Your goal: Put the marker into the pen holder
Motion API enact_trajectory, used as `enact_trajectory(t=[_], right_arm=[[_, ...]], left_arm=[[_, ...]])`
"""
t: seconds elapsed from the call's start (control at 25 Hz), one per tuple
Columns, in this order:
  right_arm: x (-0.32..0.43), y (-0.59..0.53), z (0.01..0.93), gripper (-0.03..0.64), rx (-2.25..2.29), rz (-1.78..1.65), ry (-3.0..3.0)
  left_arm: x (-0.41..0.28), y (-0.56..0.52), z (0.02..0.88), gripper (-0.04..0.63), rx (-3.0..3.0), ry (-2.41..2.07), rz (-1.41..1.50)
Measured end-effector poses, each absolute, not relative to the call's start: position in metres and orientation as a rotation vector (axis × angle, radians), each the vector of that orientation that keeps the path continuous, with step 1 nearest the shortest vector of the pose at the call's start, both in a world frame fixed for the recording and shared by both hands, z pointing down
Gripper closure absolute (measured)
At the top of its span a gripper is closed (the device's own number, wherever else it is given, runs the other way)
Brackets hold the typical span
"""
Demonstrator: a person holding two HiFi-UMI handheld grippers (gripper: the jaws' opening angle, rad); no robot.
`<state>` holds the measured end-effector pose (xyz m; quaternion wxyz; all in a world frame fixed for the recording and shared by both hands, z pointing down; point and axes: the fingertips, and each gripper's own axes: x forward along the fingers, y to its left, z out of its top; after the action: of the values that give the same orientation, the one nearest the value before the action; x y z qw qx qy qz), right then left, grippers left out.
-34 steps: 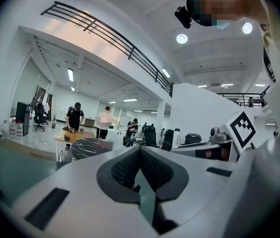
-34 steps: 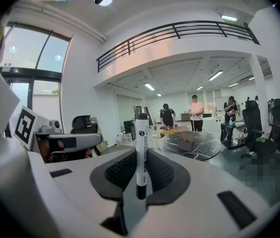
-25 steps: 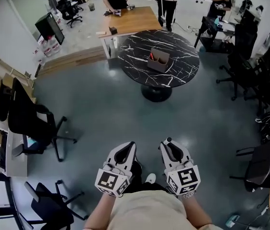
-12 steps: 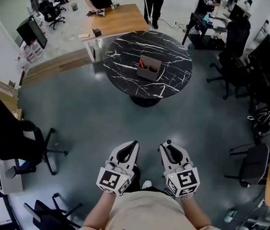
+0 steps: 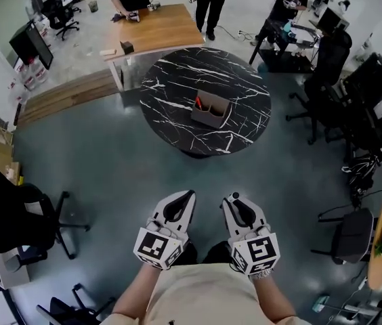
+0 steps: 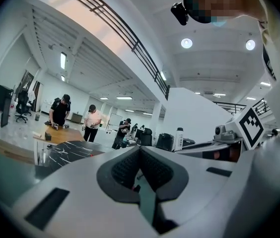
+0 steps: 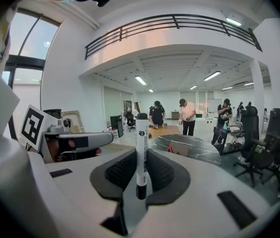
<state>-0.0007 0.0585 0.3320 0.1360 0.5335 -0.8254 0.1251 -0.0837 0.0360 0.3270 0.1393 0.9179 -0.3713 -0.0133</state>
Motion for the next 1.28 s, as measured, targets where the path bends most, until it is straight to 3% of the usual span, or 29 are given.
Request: enact_trajectory(t=[0.72,1.28], right_arm=[[0.023,-0.053,0.352,0.543,1.524,0.419,-2.38],[0.086,-0.183,0.369,0.543,1.315,0.427,-2.484]], left_arm=[[-0.068,-0.073,0.34,0.588,2.611,-1.085,-0.041],[0.001,-0.188,0.351,0.588,2.54,-1.262,-0.027]])
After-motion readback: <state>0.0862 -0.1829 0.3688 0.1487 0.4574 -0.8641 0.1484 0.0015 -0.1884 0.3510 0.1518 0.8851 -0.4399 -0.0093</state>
